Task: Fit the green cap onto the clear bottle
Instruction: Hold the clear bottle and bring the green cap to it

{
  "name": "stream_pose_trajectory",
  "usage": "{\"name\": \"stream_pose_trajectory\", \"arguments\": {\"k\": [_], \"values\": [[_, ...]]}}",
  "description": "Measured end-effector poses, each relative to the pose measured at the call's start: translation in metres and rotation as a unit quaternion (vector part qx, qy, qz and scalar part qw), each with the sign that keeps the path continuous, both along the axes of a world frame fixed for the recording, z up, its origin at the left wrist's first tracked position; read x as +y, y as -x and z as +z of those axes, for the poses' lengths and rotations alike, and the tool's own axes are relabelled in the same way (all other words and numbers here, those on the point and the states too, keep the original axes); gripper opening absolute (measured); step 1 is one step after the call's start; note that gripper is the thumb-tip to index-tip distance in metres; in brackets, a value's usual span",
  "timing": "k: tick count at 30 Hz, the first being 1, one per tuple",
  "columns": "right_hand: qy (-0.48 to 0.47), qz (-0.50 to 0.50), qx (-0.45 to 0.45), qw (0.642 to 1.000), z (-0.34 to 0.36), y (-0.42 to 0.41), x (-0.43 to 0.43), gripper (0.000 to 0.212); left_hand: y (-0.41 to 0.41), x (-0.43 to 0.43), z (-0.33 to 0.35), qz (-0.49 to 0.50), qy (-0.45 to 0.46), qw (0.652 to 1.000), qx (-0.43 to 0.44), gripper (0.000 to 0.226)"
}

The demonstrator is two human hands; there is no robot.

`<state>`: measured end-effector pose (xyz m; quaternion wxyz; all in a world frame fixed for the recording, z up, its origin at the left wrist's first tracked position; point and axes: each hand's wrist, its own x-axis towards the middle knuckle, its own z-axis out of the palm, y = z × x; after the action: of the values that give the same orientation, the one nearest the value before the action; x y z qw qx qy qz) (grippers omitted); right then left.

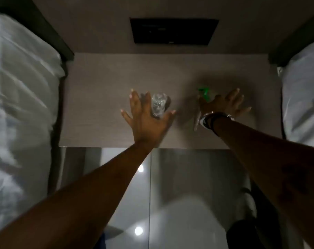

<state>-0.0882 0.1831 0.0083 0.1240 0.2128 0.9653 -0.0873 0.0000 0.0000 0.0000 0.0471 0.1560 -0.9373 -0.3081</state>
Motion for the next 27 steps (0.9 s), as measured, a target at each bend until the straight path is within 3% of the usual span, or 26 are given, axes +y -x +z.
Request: {"name": "stream_pose_trajectory", "arguments": {"k": [4,9,13,18,21,23,26,27], "values": [[-0.053,0.049,-0.037,0.997,-0.081,-0.001,-0.006,0.066,-0.002,-0.008,-0.076,0.043,-0.011,0.996,0.071,0.072],[-0.057,0.032,-0.078,0.995,-0.148,-0.020,0.022,0.055,-0.028,0.019,-0.144,0.070,-0.061,0.995,0.035,0.056],[-0.059,0.024,-0.102,0.993,-0.161,-0.019,0.034,0.062,-0.039,0.036,-0.152,0.075,-0.085,0.993,0.025,0.055],[-0.029,0.014,-0.093,0.995,-0.148,0.003,0.023,0.054,-0.027,0.033,-0.139,0.078,-0.093,0.992,0.023,0.064],[0.123,-0.037,-0.038,0.991,-0.123,0.029,-0.004,0.058,-0.004,0.011,-0.130,0.061,-0.078,0.994,0.042,0.065],[0.254,-0.059,0.027,0.965,-0.101,0.032,-0.013,0.039,0.000,0.006,-0.131,0.040,-0.072,0.996,0.044,0.063],[0.428,-0.104,0.170,0.882,-0.067,0.015,-0.013,0.014,-0.007,0.015,-0.138,0.009,-0.094,0.995,0.041,0.059],[0.476,-0.132,0.218,0.841,-0.057,0.008,-0.013,0.019,-0.009,0.019,-0.141,0.005,-0.093,0.995,0.036,0.057]]}}
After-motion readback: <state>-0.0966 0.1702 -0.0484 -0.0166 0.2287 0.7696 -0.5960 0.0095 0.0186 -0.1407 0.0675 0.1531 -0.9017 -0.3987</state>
